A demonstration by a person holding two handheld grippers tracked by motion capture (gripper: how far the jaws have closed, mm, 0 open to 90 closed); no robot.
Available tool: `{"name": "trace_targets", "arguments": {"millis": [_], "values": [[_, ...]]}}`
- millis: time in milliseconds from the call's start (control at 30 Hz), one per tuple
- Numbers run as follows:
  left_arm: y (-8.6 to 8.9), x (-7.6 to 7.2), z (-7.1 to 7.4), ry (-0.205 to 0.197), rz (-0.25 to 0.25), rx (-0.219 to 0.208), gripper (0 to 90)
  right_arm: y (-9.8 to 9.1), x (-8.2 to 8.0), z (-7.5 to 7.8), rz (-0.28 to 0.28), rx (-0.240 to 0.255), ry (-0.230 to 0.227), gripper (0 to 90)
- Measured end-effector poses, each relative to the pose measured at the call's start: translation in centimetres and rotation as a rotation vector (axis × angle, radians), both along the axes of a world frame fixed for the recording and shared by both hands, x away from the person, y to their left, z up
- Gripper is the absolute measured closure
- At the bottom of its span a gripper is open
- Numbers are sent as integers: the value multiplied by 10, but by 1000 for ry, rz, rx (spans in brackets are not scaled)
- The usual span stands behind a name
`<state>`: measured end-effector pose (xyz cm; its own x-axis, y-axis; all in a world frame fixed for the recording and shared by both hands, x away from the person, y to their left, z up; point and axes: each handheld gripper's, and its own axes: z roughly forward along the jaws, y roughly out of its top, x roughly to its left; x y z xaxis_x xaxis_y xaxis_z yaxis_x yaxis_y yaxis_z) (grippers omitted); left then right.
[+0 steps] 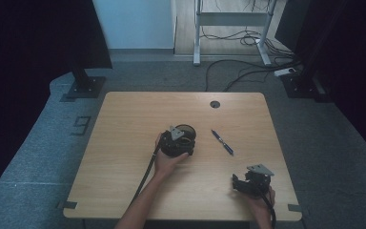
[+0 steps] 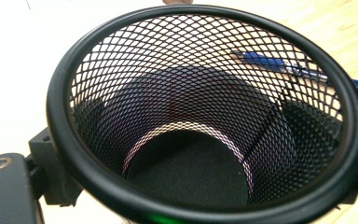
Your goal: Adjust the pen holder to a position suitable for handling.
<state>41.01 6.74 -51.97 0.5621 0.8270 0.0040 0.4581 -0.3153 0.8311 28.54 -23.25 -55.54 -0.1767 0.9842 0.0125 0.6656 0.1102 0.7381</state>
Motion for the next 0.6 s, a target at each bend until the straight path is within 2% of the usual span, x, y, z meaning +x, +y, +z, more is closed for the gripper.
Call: {"name": "trace_targets", "arguments": {"millis": [167,267,400,600], "values": [[3,-1,-2,-3,13,-8,93,0,0,0,0,0,0,123],[5,-2,-2,-1,11,2,65,0,0,0,0,0,0,123],[8,-4,-3,-11,35,12,20,0,0,0,0,0,0,123],[15,-8,-1,-16,30,-16,12,0,0,0,0,0,0,123]]}}
